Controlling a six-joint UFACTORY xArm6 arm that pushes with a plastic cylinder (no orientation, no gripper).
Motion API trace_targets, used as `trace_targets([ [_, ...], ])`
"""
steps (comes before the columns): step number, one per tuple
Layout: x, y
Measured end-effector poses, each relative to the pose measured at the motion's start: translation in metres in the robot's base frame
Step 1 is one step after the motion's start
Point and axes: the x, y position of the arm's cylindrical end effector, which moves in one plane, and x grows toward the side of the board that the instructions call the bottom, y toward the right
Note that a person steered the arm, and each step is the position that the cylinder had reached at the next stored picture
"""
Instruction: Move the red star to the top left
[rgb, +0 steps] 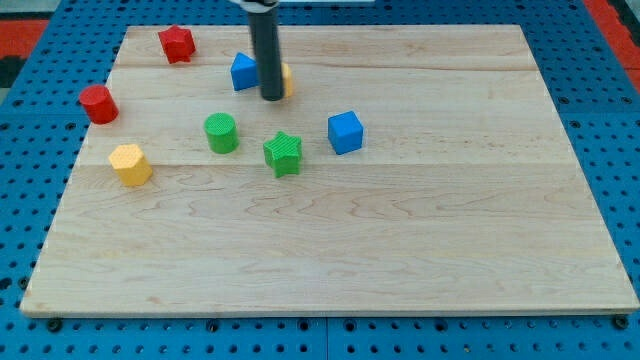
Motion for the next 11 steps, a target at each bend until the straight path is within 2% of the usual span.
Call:
trace_targets([
  [1,-0.057,0.006],
  [2,-0.079,0.018],
  [6,-0.086,0.031],
  [7,-0.086,0.010],
  [9,-0.092,-0.094],
  [11,-0.095,-0.154],
])
